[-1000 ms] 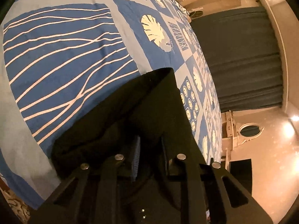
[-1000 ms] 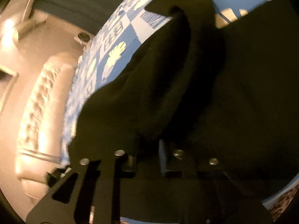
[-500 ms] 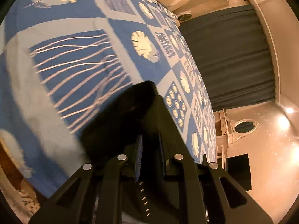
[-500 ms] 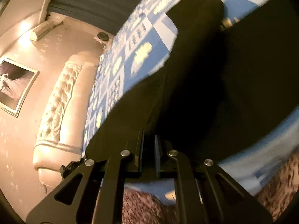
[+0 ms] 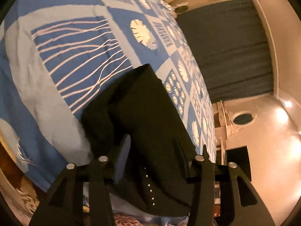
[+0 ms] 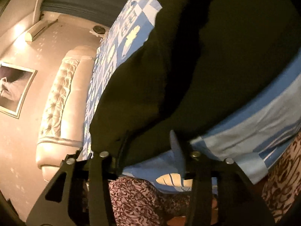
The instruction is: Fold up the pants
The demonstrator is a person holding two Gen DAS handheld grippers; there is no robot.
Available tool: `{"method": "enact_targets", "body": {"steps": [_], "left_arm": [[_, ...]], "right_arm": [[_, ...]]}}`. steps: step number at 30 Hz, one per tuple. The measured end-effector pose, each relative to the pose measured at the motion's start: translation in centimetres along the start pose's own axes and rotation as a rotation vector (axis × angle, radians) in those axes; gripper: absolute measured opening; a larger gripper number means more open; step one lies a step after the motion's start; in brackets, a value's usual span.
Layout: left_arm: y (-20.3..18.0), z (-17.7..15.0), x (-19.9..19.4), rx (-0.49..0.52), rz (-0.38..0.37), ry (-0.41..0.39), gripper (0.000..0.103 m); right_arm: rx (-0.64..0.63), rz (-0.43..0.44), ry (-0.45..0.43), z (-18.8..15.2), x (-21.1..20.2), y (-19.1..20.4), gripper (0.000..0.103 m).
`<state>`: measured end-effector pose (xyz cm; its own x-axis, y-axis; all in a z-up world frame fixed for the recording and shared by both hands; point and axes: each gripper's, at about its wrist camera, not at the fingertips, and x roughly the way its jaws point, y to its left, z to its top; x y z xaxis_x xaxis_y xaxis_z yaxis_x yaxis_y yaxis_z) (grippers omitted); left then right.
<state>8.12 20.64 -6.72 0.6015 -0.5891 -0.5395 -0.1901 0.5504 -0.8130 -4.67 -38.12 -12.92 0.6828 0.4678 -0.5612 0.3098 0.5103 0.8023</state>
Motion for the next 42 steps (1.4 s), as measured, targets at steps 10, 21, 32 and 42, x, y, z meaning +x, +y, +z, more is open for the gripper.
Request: {"method": "enact_targets", "body": {"steps": [10, 21, 32, 42], "left_arm": [[1.7, 0.3, 2.1, -0.138, 0.013, -0.024, 0.057], [2.2, 0.8, 3.8, -0.201, -0.012, -0.025, 0.018], [1.3, 0.6, 2.4, -0.148, 0.003, -0.047, 0.015], [-1.5, 0.7, -1.0, -0.08, -0.053, -0.1, 0.011]], "right_arm": [[0.036, 0.0, -0.008, 0.5, 1.6, 0.4, 0.066], [0.024, -0.013, -0.05, 1.1, 3.5, 1.9, 0.068], [0.019, -0.058, -0.067, 2.0, 4.2, 1.7, 0.011], [-0.051, 0.053, -0.081, 2.1, 1.6, 4.9, 0.008]]}}
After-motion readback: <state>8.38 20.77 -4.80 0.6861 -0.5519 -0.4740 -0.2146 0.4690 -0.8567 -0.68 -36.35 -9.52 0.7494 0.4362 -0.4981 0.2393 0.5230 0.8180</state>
